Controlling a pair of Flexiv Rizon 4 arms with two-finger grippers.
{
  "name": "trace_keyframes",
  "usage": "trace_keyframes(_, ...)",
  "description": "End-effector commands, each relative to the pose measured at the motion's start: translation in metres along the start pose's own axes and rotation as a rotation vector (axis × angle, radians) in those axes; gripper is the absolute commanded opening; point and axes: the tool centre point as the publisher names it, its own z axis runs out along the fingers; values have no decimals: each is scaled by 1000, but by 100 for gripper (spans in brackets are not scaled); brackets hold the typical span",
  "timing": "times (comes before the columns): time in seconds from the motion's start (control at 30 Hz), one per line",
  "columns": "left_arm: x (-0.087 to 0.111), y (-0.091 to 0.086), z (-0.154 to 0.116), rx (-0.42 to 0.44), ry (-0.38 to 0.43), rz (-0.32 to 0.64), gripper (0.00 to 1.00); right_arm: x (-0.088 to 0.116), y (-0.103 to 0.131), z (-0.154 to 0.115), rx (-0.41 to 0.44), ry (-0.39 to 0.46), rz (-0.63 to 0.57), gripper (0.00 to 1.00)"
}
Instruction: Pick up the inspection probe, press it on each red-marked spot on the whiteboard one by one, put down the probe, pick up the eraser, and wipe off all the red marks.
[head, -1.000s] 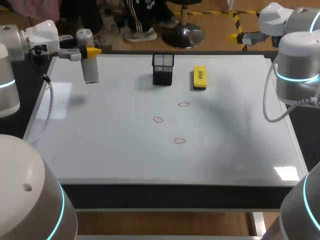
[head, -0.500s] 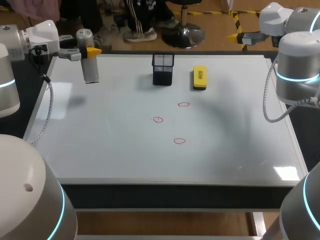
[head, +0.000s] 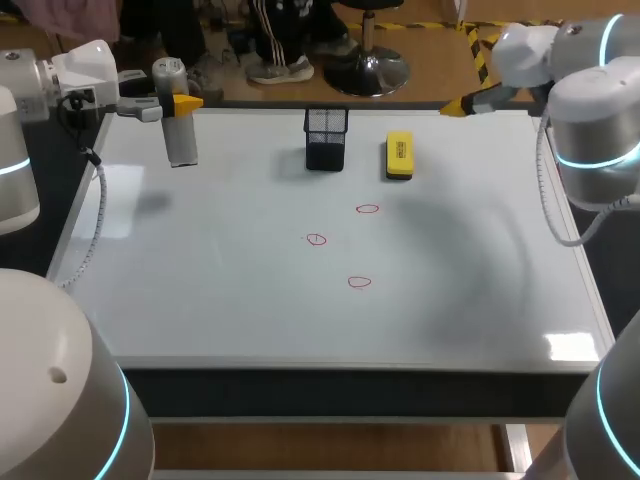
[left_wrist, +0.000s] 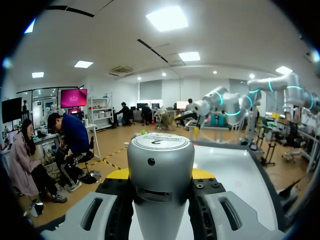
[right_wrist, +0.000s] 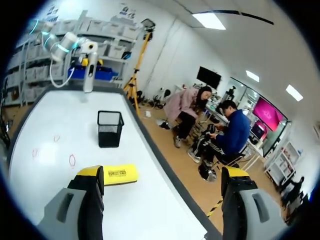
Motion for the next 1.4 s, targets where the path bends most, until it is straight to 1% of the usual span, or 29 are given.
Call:
trace_keyframes(0.03, 0, -1, 0, 1, -2, 1, 0, -3, 3, 10, 409, 396, -432, 100)
trace_keyframes(0.07, 0, -1, 0, 1, -2, 1, 0, -2, 3, 11, 432, 422, -473, 100)
trace_keyframes(0.13, 0, -1, 0, 1, -2, 1, 0, -1, 1, 14, 482, 445, -539, 100)
trace_keyframes(0.2, 0, -1, 0, 1, -2, 1, 0, 0, -5, 16, 564, 491, -660, 100)
trace_keyframes(0.23, 0, -1, 0, 1, -2, 1, 0, 0, -7, 17, 588, 505, -692, 100)
trace_keyframes(0.3, 0, -1, 0, 1, -2, 1, 0, -1, -13, 19, 643, 546, -816, 100)
trace_keyframes(0.4, 0, -1, 0, 1, -2, 1, 0, -2, -17, 21, 669, 598, -902, 100)
trace_keyframes(0.43, 0, -1, 0, 1, -2, 1, 0, -3, -18, 22, 688, 607, -949, 100)
trace_keyframes(0.47, 0, -1, 0, 1, -2, 1, 0, -3, -19, 22, 693, 616, -963, 100)
trace_keyframes(0.53, 0, -1, 0, 1, -2, 1, 0, -3, -21, 23, 685, 657, -990, 100)
trace_keyframes(0.63, 0, -1, 0, 1, -2, 1, 0, -4, -25, 24, 698, 691, -1018, 100)
trace_keyframes(0.7, 0, -1, 0, 1, -2, 1, 0, -6, -28, 24, 724, 663, -1021, 100)
trace_keyframes(0.73, 0, -1, 0, 1, -2, 1, 0, -8, -29, 24, 742, 633, -1018, 100)
trace_keyframes(0.77, 0, -1, 0, 1, -2, 1, 0, -14, -27, 22, 746, 582, -996, 100)
trace_keyframes(1.4, 0, -1, 0, 1, -2, 1, 0, -14, -27, 22, 746, 582, -996, 100)
